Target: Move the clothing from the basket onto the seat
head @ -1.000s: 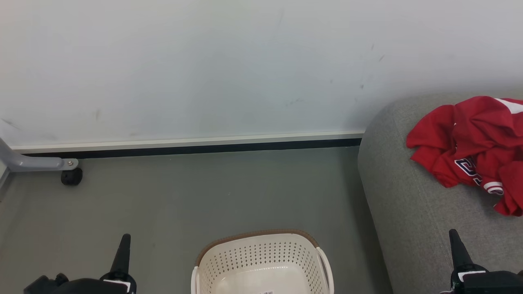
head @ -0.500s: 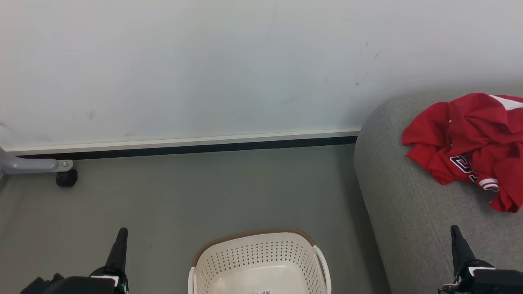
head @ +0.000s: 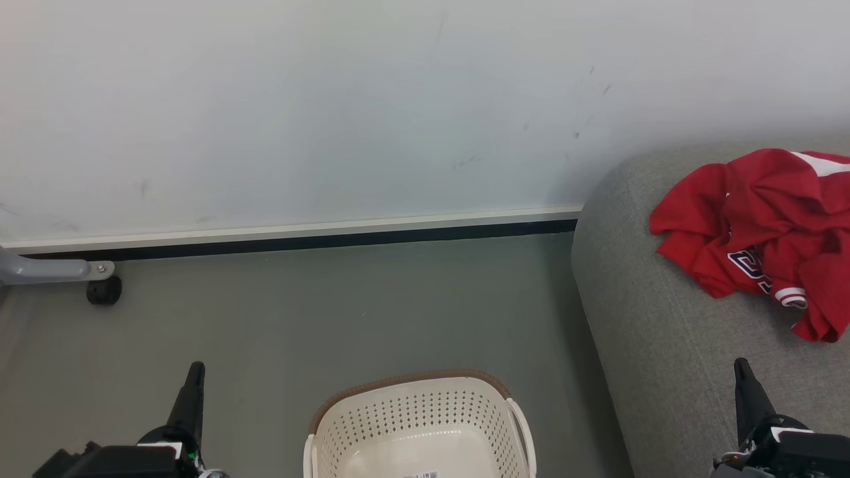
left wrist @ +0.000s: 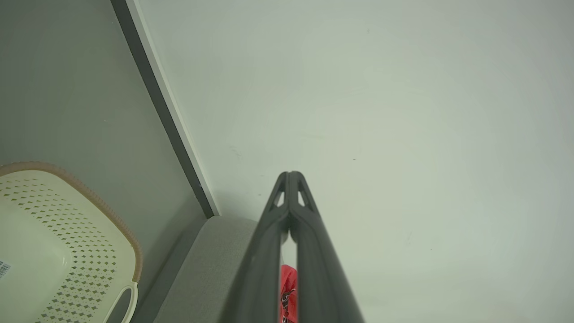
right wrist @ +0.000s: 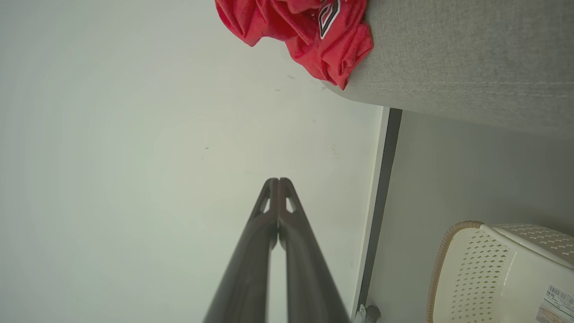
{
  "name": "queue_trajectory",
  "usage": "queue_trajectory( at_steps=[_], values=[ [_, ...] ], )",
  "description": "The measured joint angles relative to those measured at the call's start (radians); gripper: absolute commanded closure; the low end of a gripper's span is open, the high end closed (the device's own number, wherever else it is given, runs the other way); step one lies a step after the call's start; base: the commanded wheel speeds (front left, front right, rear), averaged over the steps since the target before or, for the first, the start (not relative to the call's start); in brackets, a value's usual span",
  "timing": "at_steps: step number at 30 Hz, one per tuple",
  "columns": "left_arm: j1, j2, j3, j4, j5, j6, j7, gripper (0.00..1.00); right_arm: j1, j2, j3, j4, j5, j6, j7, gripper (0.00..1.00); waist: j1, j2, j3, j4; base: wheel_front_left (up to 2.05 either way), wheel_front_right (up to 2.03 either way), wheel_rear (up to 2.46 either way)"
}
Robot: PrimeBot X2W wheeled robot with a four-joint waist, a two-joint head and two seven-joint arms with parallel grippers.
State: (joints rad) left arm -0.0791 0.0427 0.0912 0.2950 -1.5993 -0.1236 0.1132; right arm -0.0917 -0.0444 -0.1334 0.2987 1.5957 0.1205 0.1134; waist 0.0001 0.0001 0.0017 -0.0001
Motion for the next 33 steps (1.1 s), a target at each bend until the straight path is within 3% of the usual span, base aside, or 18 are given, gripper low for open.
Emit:
queue_trajectory(
  at_steps=[33],
  values=[
    [0.000, 0.000, 0.000, 0.001, 0.000, 0.000, 0.000, 1.00, 0.000, 0.000, 0.000, 0.000, 0.000, 0.000, 0.000, 1.00, 0.0000, 0.0000, 0.000, 0.000, 0.00, 0.00, 0.00]
  ],
)
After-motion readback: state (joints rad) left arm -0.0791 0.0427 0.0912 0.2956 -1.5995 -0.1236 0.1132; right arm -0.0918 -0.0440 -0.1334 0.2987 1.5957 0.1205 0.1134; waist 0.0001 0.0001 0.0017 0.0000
